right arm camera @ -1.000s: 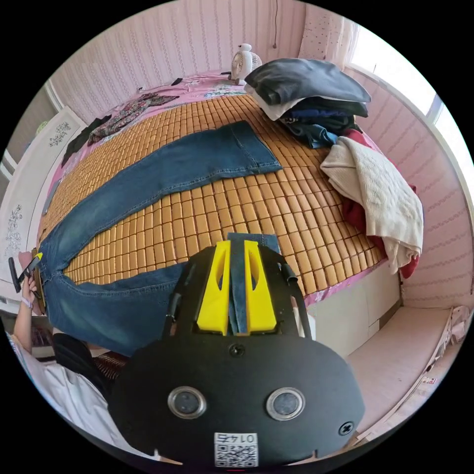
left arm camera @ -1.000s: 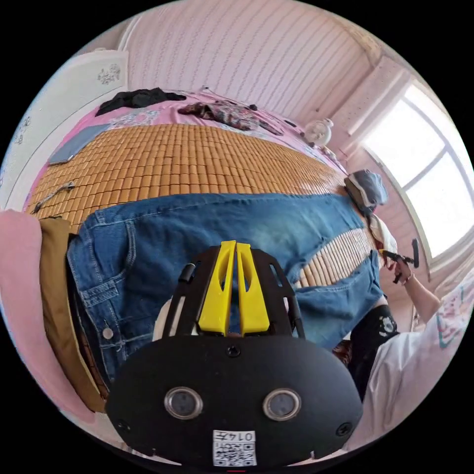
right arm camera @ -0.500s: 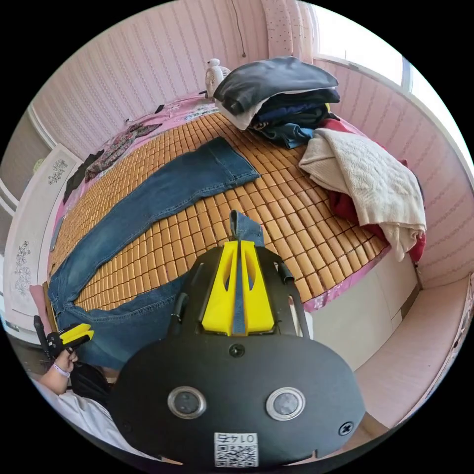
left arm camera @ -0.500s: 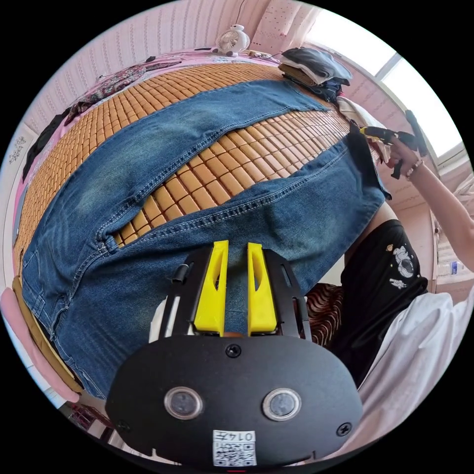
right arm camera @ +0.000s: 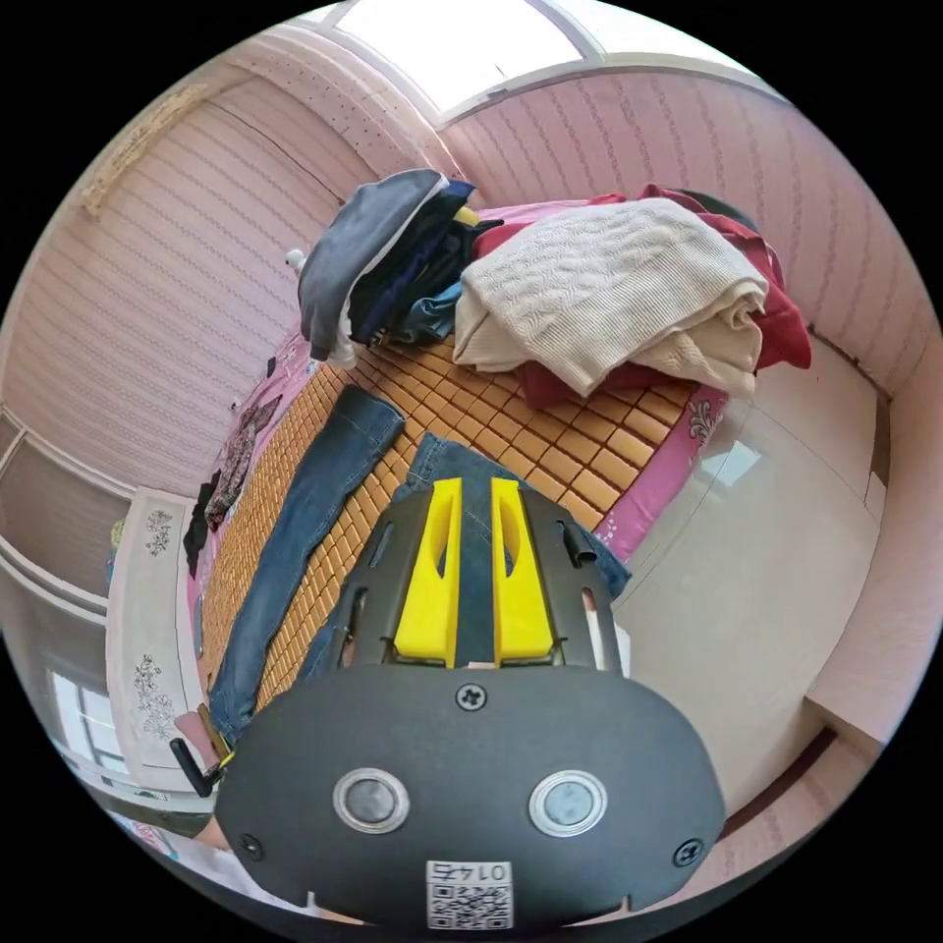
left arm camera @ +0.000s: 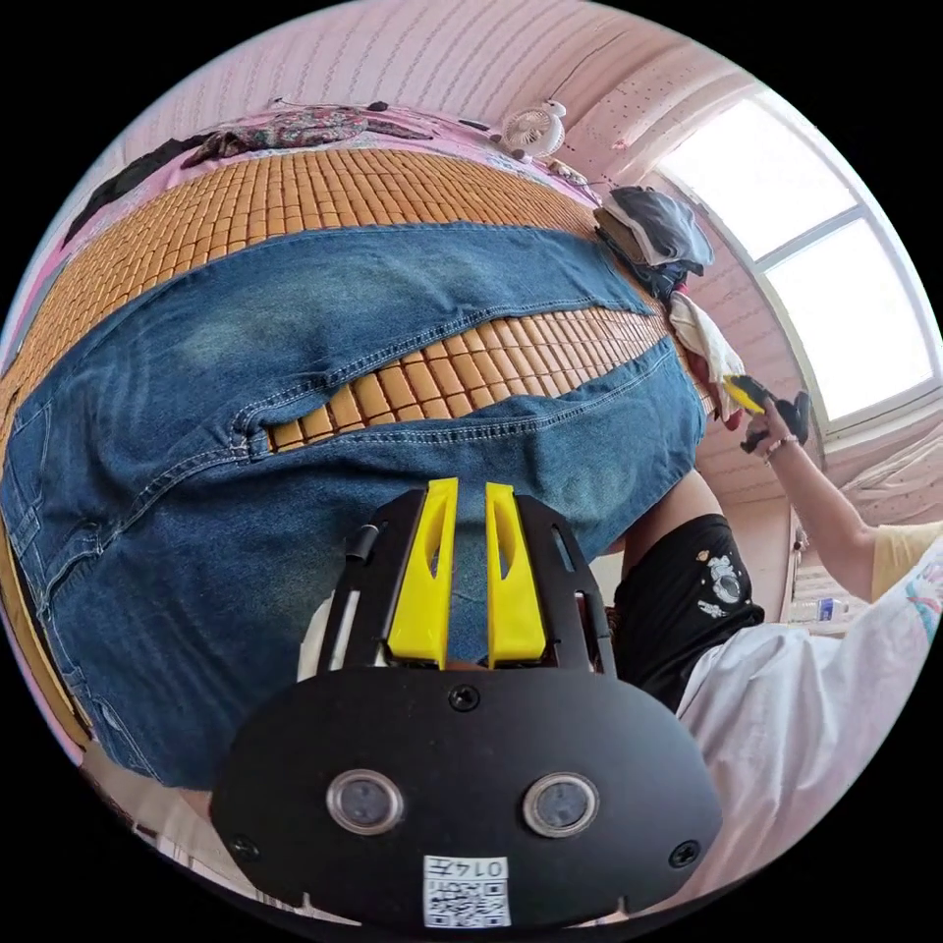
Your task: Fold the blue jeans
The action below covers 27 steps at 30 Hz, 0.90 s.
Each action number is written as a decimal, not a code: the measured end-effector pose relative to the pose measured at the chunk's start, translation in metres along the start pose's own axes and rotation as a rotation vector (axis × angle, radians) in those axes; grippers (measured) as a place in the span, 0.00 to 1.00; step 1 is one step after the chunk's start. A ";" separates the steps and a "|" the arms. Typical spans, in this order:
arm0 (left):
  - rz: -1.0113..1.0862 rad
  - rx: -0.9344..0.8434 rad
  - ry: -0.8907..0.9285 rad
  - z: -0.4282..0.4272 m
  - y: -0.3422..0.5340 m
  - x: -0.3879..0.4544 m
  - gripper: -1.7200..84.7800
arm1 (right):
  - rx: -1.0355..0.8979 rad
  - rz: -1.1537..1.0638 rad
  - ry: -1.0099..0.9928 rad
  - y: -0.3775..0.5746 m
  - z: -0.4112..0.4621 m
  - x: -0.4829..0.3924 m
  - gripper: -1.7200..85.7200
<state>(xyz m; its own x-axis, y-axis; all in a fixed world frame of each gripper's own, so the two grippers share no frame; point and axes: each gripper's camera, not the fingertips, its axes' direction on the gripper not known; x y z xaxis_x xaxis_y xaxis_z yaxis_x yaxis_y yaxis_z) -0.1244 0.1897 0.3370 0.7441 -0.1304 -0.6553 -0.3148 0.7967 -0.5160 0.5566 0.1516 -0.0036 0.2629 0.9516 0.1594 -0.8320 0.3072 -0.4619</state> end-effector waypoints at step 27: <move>-0.259 0.062 -0.134 -0.008 -0.038 -0.131 0.04 | 0.061 -0.302 -0.135 -0.146 0.030 -0.242 0.04</move>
<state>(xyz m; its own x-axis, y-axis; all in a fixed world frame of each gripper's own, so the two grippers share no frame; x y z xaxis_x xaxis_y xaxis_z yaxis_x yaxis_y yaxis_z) -0.2147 0.1717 0.4376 0.8675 -0.2585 -0.4250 -0.0705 0.7819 -0.6194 0.6001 -0.1241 0.0514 0.4385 0.8060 0.3976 -0.7552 0.5702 -0.3232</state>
